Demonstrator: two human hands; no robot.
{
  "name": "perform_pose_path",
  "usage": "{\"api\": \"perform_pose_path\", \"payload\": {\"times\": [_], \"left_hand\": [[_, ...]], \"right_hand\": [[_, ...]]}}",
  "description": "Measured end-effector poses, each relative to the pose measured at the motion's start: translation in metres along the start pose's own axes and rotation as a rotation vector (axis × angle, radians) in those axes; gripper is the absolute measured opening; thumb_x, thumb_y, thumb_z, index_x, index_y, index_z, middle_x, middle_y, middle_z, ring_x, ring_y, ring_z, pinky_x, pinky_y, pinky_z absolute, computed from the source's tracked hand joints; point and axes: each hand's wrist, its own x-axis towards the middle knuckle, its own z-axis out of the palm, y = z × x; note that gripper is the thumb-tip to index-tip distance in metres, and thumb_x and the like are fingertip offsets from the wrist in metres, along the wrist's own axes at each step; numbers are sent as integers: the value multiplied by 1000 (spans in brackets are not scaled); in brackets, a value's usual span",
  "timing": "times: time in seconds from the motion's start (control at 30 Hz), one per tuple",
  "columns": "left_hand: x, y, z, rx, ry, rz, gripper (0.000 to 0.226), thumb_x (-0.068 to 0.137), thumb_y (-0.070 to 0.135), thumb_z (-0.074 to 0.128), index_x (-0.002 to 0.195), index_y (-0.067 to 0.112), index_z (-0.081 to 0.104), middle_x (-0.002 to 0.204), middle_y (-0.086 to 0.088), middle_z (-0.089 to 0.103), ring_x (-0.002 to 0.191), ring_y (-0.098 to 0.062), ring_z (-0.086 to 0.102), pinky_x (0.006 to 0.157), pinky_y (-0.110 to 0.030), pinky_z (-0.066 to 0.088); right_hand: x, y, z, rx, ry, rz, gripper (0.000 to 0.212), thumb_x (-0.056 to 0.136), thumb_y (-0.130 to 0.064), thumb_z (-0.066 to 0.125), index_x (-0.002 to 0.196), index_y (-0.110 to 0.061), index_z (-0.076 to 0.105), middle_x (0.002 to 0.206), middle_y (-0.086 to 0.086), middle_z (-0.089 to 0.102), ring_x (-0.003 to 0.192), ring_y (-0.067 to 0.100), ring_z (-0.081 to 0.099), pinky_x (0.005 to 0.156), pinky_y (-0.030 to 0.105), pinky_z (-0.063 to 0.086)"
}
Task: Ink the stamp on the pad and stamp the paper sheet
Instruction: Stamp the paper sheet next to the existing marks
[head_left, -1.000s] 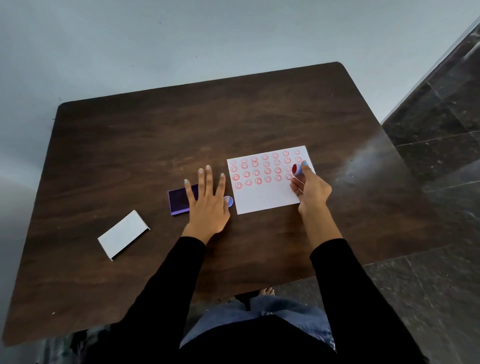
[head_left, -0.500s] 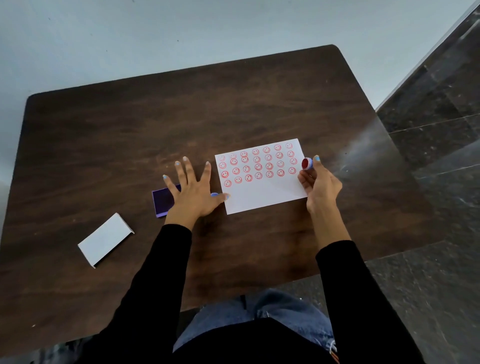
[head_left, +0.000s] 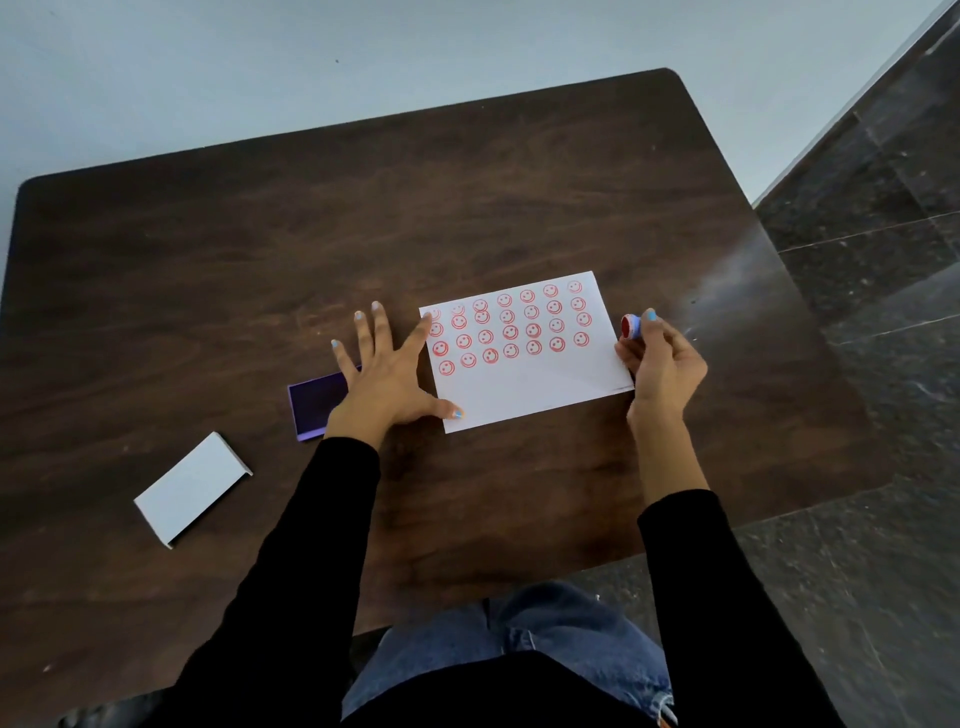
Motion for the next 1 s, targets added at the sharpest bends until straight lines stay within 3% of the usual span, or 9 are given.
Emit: {"api": "perform_pose_path", "payload": {"times": [0.1, 0.2, 0.37, 0.47, 0.7, 1.0], "left_hand": [[5, 0, 1, -3, -24, 5, 120, 65, 56, 76, 148, 36, -8, 153, -10, -34, 138, -33, -35, 109, -56, -20], [7, 0, 0, 2, -42, 6, 119, 66, 56, 76, 148, 37, -8, 153, -11, -33, 138, -33, -34, 110, -55, -19], [9, -2, 1, 11, -27, 7, 118, 65, 57, 75, 148, 37, -7, 154, -11, -31, 140, -33, -30, 112, -52, -18], [10, -4, 2, 15, -11, 16, 118, 65, 59, 75, 148, 37, -6, 154, -11, -29, 141, -33, -28, 113, -51, -16], [10, -4, 2, 0, -2, 23, 117, 64, 58, 76, 149, 36, -2, 155, -12, -28, 142, -33, -27, 115, -50, -12], [9, -4, 3, -44, 2, 21, 117, 64, 54, 79, 149, 36, 1, 155, -11, -28, 141, -33, -28, 115, -50, -11]], "right_hand": [[0, 10, 0, -181, 27, -228, 25, 87, -27, 64, 107, -12, 68, 99, 3, 72, 89, 11, 68, 76, 20, 57], [-1, 14, 3, -293, -6, -383, 27, 87, -24, 65, 111, -12, 66, 100, -1, 70, 87, 8, 66, 76, 11, 53], [-1, 28, 3, -420, -34, -557, 31, 87, -21, 64, 116, -8, 63, 111, 10, 70, 96, 17, 66, 85, 30, 56], [0, 31, 1, -455, -39, -650, 29, 87, -17, 64, 113, -4, 64, 108, 14, 70, 94, 19, 66, 83, 26, 53], [-2, 33, 1, -561, -70, -775, 25, 86, -11, 64, 108, 0, 66, 100, 17, 70, 86, 22, 66, 78, 22, 48], [-4, 33, 3, -641, -108, -734, 25, 85, -11, 65, 107, 1, 64, 107, 19, 67, 92, 28, 65, 80, 29, 52]]}}
